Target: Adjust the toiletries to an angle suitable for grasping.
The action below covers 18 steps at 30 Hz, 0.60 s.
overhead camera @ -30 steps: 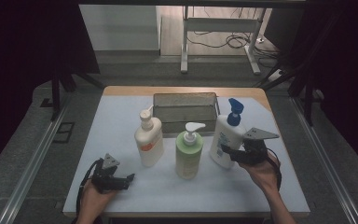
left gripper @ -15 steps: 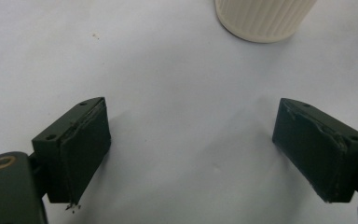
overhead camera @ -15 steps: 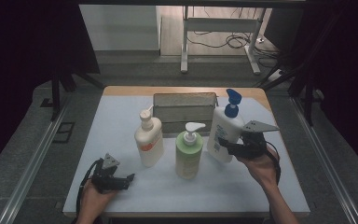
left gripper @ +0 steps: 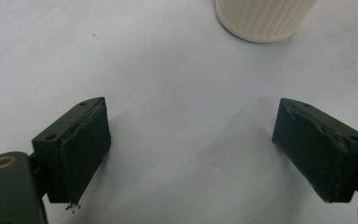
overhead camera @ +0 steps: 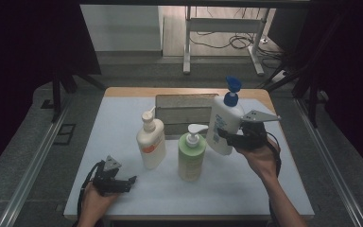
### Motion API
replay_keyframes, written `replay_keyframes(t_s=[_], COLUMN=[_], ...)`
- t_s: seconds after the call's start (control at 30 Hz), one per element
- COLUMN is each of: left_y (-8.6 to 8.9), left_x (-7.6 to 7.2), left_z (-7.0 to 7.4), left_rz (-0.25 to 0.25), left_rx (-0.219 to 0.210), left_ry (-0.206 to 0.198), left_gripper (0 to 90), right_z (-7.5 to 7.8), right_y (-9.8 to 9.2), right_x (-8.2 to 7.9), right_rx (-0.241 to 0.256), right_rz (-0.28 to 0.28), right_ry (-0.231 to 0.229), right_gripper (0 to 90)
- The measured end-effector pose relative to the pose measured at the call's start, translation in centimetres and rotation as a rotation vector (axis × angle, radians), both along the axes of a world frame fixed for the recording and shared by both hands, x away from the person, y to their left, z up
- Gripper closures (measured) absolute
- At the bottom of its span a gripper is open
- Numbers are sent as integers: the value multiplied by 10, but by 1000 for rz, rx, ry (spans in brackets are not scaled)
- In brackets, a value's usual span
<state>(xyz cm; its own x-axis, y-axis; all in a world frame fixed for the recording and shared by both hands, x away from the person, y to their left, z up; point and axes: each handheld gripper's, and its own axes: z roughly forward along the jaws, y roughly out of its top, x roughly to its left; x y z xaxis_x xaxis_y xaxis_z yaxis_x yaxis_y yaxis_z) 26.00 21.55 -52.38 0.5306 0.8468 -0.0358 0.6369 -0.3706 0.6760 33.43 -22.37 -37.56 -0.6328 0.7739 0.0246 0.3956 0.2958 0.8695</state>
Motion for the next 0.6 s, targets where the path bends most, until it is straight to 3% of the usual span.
replay_keyframes(t_s=[0.6], left_y=[0], left_x=[0], left_z=[0], left_rz=[-3], left_rx=[4], left_ry=[1], left_gripper=[108], right_z=[20], right_y=[11], right_x=[30], right_rx=[29], right_rz=[-56], right_ry=[-14], right_gripper=[423])
